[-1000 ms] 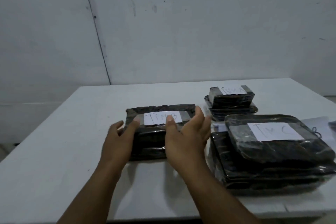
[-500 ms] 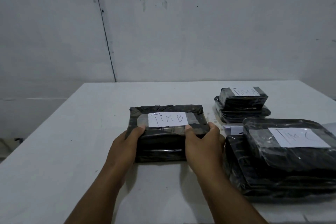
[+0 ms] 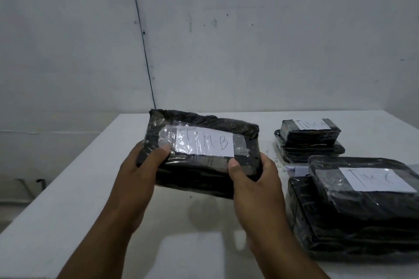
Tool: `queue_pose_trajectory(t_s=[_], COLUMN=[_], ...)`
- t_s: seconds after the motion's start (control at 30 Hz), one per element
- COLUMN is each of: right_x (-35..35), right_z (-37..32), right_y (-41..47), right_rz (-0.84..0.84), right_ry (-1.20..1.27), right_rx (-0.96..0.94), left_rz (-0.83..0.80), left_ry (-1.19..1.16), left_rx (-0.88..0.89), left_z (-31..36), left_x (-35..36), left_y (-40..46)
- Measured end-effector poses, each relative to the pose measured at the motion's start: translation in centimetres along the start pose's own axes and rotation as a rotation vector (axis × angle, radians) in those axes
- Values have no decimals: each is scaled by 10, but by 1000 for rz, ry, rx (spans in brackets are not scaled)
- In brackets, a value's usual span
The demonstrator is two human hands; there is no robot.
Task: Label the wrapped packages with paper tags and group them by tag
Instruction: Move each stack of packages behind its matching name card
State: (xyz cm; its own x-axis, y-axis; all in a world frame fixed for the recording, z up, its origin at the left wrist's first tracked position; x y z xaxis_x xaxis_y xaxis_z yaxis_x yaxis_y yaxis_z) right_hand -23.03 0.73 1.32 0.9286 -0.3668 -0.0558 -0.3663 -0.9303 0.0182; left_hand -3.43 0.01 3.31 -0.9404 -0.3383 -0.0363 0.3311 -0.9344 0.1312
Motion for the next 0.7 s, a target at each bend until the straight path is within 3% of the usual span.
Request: queue_pose_trajectory(t_s=[0.3,0.5,0.7], right_x=[-63,-146,-240], right_z=[-90,-130,-136], right_y=[-4,25,91], right_rz=[41,132,237], right_ry=[83,114,88], right_rx=[-234,-296,-270], left_rz=[-121,-310,-484], left_ry=[-289,-170,-20], left_rx=[62,99,67], left_z=[71,125,158], left_x=[31,102,217], left_y=[-9,-8,-3])
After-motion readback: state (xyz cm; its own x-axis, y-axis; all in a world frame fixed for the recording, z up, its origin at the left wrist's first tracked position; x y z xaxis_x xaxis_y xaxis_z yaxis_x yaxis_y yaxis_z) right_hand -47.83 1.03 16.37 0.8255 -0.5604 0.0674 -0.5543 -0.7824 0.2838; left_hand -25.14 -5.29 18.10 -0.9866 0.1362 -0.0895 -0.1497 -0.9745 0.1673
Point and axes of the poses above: each hand's wrist, its own y-axis towards the middle knuckle, its own x-axis out of the palm, z = x × y, the point moved 2 cm from there along y, towards the middle knuckle, and after that the axes turned 2 degrees about -x, right-handed, at the moved point
